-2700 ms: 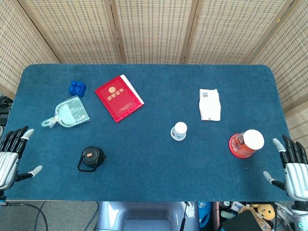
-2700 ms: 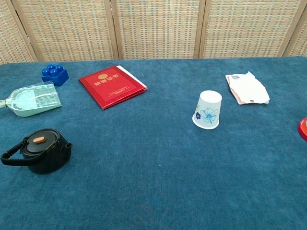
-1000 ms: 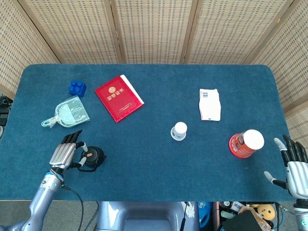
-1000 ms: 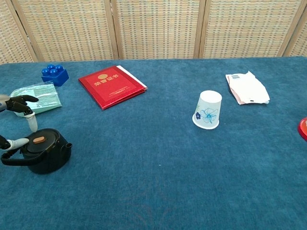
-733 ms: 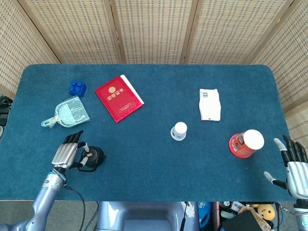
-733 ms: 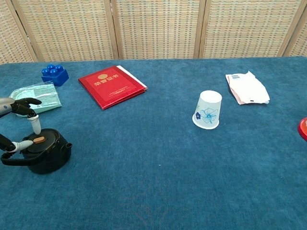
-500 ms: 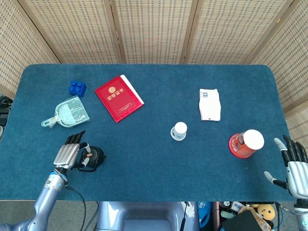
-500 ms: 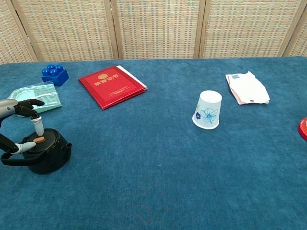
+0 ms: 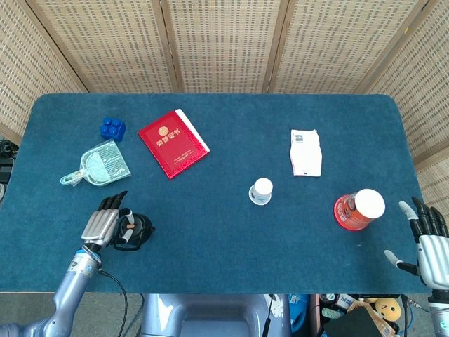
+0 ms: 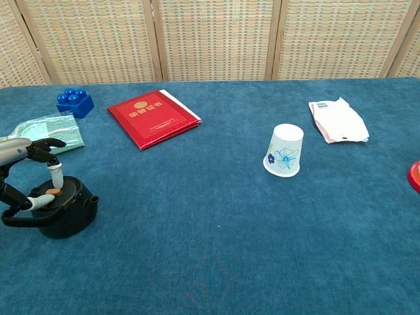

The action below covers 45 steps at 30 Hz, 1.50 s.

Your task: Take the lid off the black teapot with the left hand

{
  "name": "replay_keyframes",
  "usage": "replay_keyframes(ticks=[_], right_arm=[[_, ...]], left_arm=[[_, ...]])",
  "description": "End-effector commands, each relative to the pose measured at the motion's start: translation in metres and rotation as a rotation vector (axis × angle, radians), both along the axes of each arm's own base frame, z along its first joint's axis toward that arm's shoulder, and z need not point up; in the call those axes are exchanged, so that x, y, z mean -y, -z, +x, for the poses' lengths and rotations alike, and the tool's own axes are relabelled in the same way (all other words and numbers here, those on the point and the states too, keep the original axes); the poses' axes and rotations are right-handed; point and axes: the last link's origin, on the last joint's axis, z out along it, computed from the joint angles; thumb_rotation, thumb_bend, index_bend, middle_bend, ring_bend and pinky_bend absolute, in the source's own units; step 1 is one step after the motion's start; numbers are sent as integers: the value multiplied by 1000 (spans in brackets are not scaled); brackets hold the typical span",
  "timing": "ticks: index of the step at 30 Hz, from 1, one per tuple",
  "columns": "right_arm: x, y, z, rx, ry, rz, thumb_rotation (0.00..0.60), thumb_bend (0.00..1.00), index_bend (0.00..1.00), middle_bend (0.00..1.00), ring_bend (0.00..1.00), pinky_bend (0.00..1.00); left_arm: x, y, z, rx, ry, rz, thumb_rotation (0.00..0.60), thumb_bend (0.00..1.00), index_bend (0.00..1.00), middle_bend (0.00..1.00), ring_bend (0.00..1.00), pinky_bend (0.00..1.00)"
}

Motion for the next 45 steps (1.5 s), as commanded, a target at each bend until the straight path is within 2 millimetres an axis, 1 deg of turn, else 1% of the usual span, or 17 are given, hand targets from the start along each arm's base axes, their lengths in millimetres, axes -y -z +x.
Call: replay_keyframes(ticks=[1,4,9,13,16,20,22,24,28,29,30,32,33,37,40,42,45], right_arm=[[0,0,0,1,0,-1,600,0,0,0,0,0],[0,0,0,3,1,-3,600,0,0,0,0,0],[0,0,-1,3,3,-3,600,0,0,0,0,0],[1,0,-1,4,4,-3,600,0,0,0,0,0],[1,0,-1,5,4,-3,600,0,0,0,0,0],[1,0,-1,7,4,-3,600,0,0,0,0,0],[1,0,-1,6,4,-2,600,0,0,0,0,0],[1,0,-1,5,5,0,600,0,0,0,0,0],[1,1,-1,3,6,2,600,0,0,0,0,0],[2,1,-1,4,7,3,600,0,0,0,0,0],[2,1,-2,3,10,3,600,0,0,0,0,0],[3,1,-2,2,13,3,600,0,0,0,0,0],[3,2,-3,1,16,4,600,0,0,0,0,0],[4,2,-5,2,24,6,600,0,0,0,0,0],[5,2,-5,4,27,7,600,0,0,0,0,0],[5,1,-6,8,29,7,600,0,0,0,0,0],[5,1,-6,12,29,7,600,0,0,0,0,0]], left_arm=[[0,1,0,-2,-1,-1,600,374,575,0,0,0],[0,1,0,-1,-1,1,600,375,621,0,0,0],[-1,-1,1,0,2,7,600,375,628,0,0,0],[-6,-10,9,18,20,30,600,375,628,0,0,0],[-11,-23,18,30,39,60,600,375,628,0,0,0],[-24,-42,32,46,67,99,600,375,628,0,0,0],[-35,-47,40,53,89,108,600,376,628,0,0,0],[-49,-47,48,60,109,105,600,376,628,0,0,0],[-66,-39,58,65,127,90,600,375,628,0,0,0],[-72,-33,61,57,134,77,600,375,628,0,0,0],[-76,-22,66,54,139,46,600,375,628,0,0,0],[-81,-8,69,44,140,13,600,375,628,0,0,0],[-83,0,71,31,142,-10,600,375,628,0,0,0],[-85,17,74,26,129,-43,600,375,628,0,0,0],[-84,26,76,18,125,-58,600,375,628,0,0,0],[-82,36,76,10,120,-83,600,375,628,0,0,0],[-81,41,75,-6,95,-100,600,375,628,0,0,0]])
